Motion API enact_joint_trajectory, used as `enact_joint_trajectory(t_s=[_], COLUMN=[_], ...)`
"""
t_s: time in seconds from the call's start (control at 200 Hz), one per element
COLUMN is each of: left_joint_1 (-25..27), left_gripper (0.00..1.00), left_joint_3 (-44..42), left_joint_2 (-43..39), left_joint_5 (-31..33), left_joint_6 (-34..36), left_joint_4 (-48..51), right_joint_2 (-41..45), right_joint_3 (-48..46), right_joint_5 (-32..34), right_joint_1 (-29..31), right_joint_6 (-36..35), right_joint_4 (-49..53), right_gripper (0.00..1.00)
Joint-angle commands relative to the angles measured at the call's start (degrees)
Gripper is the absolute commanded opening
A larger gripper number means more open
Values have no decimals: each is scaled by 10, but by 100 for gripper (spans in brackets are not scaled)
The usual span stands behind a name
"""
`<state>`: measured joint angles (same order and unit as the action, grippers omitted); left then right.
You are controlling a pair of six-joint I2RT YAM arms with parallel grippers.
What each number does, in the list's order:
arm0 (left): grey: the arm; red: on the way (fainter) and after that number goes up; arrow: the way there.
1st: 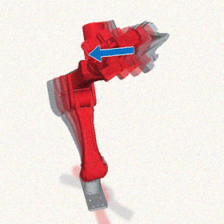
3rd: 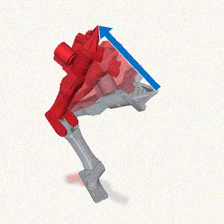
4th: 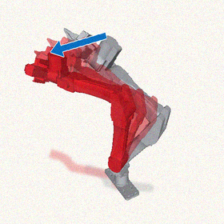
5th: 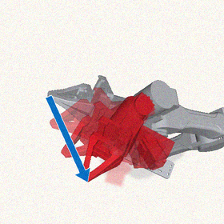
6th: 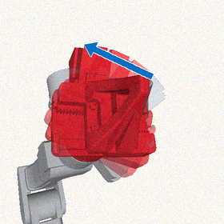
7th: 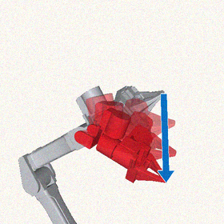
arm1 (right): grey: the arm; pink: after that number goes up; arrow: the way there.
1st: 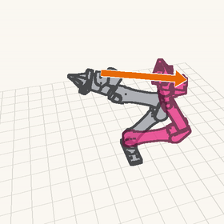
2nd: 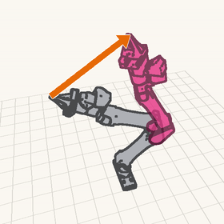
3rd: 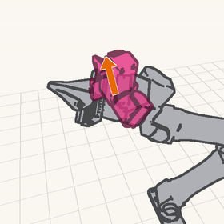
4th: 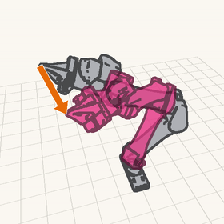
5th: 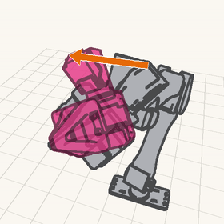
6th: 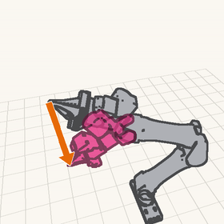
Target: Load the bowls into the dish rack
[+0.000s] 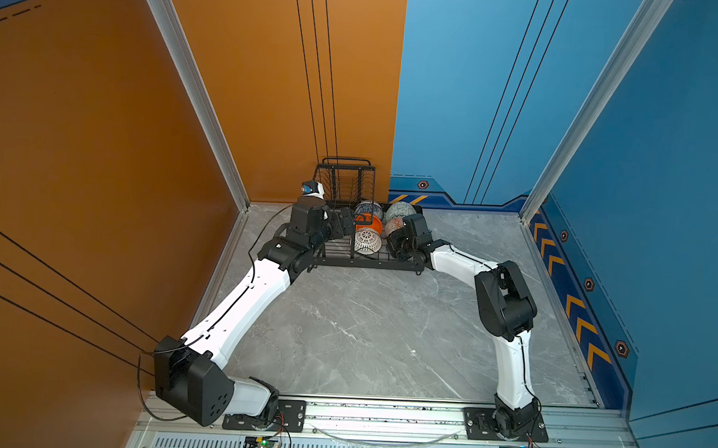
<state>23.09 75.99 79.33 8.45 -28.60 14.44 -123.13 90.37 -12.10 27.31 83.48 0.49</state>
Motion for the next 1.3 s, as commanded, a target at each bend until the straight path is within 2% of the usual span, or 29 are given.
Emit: enact_joint_trajectory(t_s=[0.0,0.35,0.676,1.296], left_joint_1=[6,13,19,22], left_gripper=[98,98,98,98], left_joint_3=[19,34,43,63], left_joint_2=[9,25,34,55], left_joint_5=[17,24,29,31], left_joint_6=[-6,-8,-11,-11], left_joint_4=[0,0,0,-1], right_joint_2=[-19,-11,-9,-10], right_joint_3=[12,17,35,64], right_joint_5=[-8,-21,-34,-52], right_joint_1=[-11,-23,-37,-40], right_joint_6=[-13,-24,-43,-76], right_joint_4=[44,50,58,78], right_gripper=[32,36,44,48])
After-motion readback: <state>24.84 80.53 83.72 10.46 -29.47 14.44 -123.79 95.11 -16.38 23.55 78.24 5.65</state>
